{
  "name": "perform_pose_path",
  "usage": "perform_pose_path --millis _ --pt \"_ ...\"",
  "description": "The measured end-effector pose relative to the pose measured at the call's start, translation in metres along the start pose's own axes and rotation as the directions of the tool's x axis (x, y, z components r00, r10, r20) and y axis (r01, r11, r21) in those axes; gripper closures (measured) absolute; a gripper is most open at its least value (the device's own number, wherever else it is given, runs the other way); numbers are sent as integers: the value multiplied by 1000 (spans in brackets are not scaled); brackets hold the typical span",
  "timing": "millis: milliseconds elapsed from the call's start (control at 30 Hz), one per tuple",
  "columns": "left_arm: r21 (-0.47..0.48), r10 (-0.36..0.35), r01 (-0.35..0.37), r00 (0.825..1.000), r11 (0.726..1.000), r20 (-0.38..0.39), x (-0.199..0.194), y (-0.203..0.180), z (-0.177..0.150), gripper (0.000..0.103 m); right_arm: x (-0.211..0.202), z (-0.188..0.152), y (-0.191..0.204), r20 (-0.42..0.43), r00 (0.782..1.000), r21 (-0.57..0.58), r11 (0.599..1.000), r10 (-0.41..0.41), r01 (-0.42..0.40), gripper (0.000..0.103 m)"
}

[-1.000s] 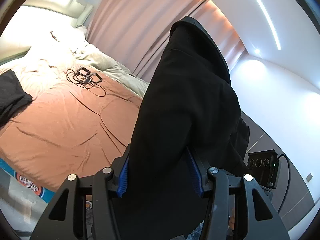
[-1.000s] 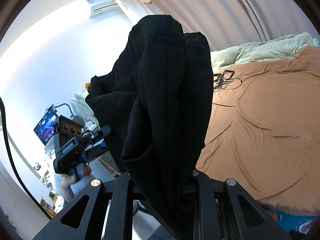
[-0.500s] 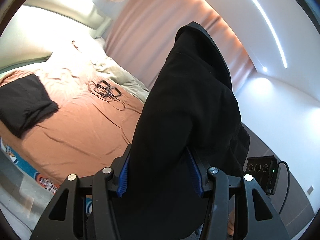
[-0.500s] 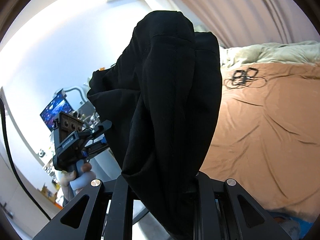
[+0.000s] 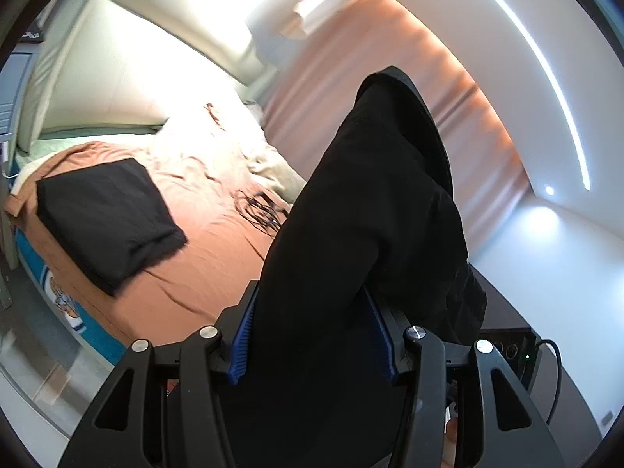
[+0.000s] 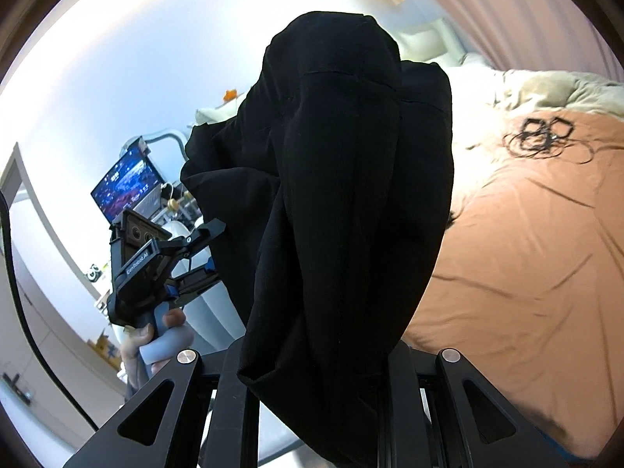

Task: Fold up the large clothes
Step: 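Carry the shirt bundle with both tools toward the stack by the headboard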

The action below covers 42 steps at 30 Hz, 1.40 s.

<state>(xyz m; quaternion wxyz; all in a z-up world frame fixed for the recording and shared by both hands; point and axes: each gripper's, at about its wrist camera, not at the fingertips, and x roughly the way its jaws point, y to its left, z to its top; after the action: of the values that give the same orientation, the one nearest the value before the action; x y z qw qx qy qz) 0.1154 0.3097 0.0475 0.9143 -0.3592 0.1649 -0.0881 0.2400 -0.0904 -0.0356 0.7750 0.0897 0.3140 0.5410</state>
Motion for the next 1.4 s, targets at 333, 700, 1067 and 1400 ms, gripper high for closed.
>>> perform_pose_path --millis 333,700,1067,1400 --pt "-51 23 -20 999 998 44 14 60 40 52 76 21 -16 -69 996 -33 998 54 -56 84" --pt "-91 65 -60 996 994 54 31 122 87 52 157 53 -39 -98 987 -14 991 129 -131 84" --pt "-69 186 -181 980 981 70 31 164 160 52 260 95 -22 -146 969 -41 978 197 -205 84" --pt "-47 243 -241 969 969 38 72 196 203 52 327 119 -48 -146 954 43 965 260 -257 84"
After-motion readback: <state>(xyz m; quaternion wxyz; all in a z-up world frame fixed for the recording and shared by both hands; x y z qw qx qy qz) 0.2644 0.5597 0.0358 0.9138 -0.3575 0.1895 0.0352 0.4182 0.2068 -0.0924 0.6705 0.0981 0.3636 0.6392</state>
